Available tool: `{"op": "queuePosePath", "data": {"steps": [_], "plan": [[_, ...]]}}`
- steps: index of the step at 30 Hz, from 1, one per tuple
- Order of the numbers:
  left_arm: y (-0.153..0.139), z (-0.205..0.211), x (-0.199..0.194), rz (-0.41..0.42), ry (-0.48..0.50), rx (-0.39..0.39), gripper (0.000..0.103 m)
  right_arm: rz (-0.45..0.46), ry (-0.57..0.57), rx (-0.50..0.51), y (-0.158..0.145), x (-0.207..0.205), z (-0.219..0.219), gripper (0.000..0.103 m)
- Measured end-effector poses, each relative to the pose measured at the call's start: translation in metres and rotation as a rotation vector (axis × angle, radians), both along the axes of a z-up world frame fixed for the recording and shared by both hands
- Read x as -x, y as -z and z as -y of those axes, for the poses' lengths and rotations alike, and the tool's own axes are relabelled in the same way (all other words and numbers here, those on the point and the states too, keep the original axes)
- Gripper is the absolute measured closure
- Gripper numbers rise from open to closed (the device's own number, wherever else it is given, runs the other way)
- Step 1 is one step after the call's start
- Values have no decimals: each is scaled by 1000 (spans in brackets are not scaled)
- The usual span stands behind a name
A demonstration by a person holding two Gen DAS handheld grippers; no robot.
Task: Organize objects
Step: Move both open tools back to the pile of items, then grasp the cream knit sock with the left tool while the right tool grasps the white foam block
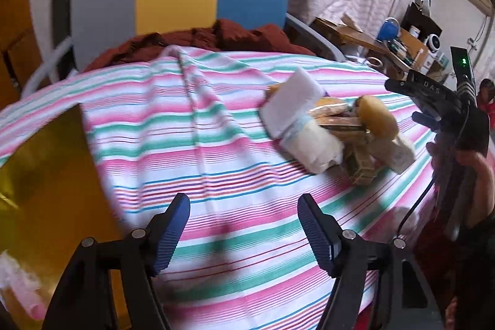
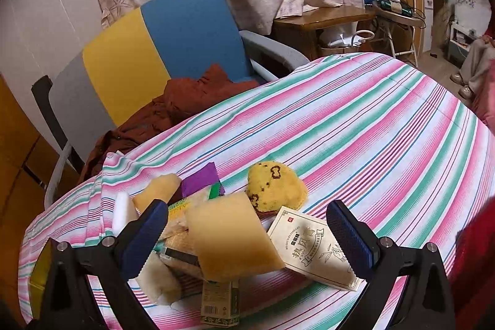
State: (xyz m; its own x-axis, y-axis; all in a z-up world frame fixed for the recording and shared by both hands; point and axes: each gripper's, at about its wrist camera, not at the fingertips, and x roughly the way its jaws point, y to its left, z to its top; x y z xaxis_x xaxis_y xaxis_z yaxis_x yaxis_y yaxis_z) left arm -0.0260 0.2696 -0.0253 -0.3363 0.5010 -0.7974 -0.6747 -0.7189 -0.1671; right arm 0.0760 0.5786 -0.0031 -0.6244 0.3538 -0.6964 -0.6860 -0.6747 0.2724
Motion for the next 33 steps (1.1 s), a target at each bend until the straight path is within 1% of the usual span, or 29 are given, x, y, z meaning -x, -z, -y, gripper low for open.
{"op": "queuePosePath", "data": {"steps": [5,7,9,11,12,15,19,22,24,25,26,29,31,33], "plan": [[9,-39,3,58,46,-23,29,-33,6,-3,-3,-4,0,0],[12,-50,5,68,50,-35,29,-49,11,14,-3,-6,-3,0],[15,-62,7,82,49,-56,27,-58,17,28,-3,-7,-6,0],[21,-74,12,120,34,-80,24,-69,22,45,-2,-8,-8,0],[24,-79,14,135,27,-88,21,-71,23,50,-2,-8,-9,0],[35,-93,24,199,-7,-117,20,-82,28,62,-2,-10,-11,0],[48,-108,38,258,-57,-143,19,-94,39,80,-1,-12,-15,0],[56,-116,44,277,-79,-149,19,-101,44,103,1,-13,-19,0],[69,-122,48,302,-83,-123,21,-100,44,111,2,-12,-20,0],[72,-122,48,318,-82,-128,21,-99,42,111,2,-11,-20,0],[72,-121,48,300,-79,-153,21,-98,41,111,3,-11,-20,0],[74,-120,45,276,-50,-159,22,-89,38,116,4,-9,-20,0],[76,-120,41,255,-28,-163,19,-81,39,122,6,-9,-21,0],[75,-123,37,226,6,-149,18,-73,45,122,7,-9,-22,0]]}}
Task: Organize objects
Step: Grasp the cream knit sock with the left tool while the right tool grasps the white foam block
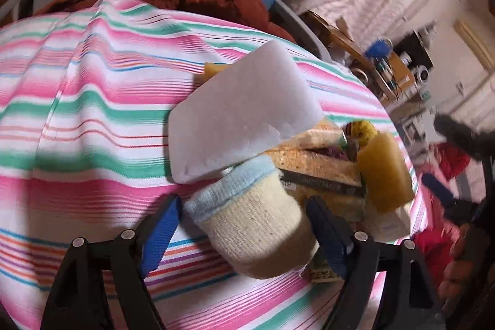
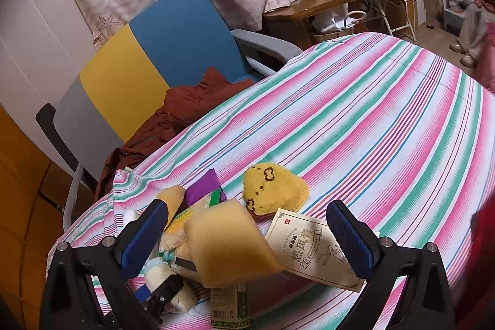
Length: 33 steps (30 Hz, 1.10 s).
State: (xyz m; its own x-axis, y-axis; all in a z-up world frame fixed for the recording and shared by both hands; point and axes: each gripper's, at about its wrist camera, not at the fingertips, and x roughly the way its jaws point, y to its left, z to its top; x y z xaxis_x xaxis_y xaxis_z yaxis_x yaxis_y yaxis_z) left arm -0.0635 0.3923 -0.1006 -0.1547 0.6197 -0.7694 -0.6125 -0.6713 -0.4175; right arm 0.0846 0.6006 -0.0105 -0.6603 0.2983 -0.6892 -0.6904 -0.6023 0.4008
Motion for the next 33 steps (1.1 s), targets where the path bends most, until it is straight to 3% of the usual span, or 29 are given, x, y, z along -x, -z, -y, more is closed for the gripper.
{"op": "queuePosePath", "data": {"steps": [4,6,9,13,20,24,27,33], "plan": [[-1,2,0,-10,11,13,25,13,13,-7,1,0,-2,0],[-3,6,1,6,26,9,37,21,20,-8,2,-1,-3,0],[-7,13,-4,-12,52,11,41,31,22,-10,2,1,-4,0],[-16,30,-20,-89,74,41,43,26,5,-31,-1,2,-1,0],[-24,75,-40,-155,53,77,43,-52,-169,-108,-17,15,29,0],[-25,90,-45,-192,46,103,43,-36,-246,-171,-21,25,48,0],[-24,98,-46,-183,33,97,43,-22,-267,-182,-20,27,56,0],[-25,104,-55,-221,57,110,43,12,-419,-200,-20,47,86,0]]}}
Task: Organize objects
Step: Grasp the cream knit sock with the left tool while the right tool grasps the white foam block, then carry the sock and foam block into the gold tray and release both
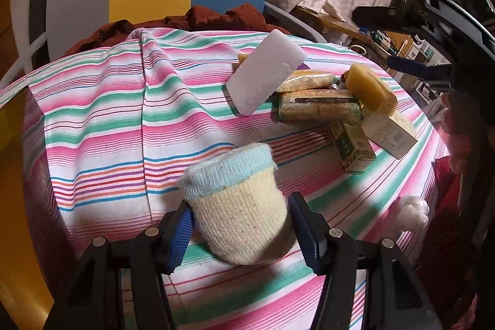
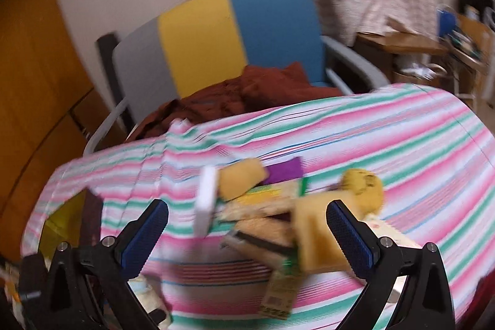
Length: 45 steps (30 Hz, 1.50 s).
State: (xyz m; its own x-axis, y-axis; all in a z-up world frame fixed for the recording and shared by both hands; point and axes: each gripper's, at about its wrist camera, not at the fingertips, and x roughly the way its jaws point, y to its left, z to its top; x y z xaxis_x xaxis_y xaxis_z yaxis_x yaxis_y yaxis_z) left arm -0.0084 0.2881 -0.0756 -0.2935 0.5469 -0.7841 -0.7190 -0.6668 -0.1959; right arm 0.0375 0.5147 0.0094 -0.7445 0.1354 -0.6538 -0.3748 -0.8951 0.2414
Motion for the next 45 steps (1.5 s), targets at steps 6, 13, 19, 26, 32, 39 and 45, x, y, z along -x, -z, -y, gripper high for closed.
{"op": "queuePosePath", "data": {"steps": [6,13,19,26,32,39,45], "plan": [[1,1,-3,-7,10,3,43,46,-54,63,9,33,14,5],[0,12,-4,6,-1,-11,44,201,-21,103,41,77,16,35],[-5,26,-8,5,-11,-29,44,211,-32,132,51,81,16,81],[-22,33,-19,-31,16,-69,44,133,-96,131,26,56,39,83],[-43,47,-24,-57,9,-113,44,57,-135,194,11,33,50,83],[-70,86,-17,-105,-80,-155,44,35,-169,174,-2,29,74,83],[-85,136,3,-124,-217,-182,43,-9,-275,169,-22,38,113,83]]}}
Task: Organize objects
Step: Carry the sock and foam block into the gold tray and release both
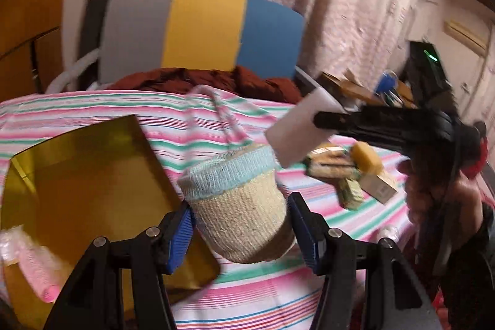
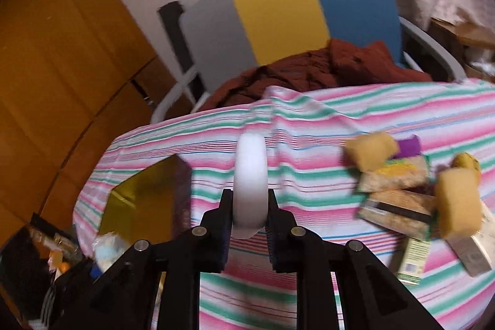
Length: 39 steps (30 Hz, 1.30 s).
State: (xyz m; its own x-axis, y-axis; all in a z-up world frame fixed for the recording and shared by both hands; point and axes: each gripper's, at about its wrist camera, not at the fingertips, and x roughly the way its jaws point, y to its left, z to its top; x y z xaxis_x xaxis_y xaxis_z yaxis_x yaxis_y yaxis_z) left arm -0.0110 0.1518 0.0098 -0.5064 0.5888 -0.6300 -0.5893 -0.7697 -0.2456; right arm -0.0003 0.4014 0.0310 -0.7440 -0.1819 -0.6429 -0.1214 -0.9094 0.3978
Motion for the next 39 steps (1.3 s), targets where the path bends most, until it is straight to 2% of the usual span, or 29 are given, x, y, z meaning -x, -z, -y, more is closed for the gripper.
{"op": "queuePosePath", "data": {"steps": [5,12,18,21,23,25,26,27,29,32,39], "plan": [[-5,51,26,-11,-135,14,43,-15,-120,-4,-12,15,47,83],[-1,117,69,5,-301,72,43,36,-261,-33,-5,48,113,83],[14,146,97,29,-360,139,42,111,-365,-44,13,78,158,83],[18,158,108,27,-420,167,40,153,-411,-31,22,96,178,83],[18,168,112,35,-469,159,39,165,-441,-32,24,108,194,80],[16,176,114,40,-496,149,35,151,-431,-24,21,120,202,70],[15,181,113,36,-523,149,34,140,-416,-20,18,124,203,51],[13,186,111,32,-553,141,34,128,-403,-24,16,126,203,38],[10,194,104,35,-562,111,34,101,-380,-34,11,125,204,33],[5,194,91,15,-558,104,34,102,-376,-67,10,117,205,29],[4,172,67,11,-519,81,34,102,-349,-198,17,90,211,22]]}}
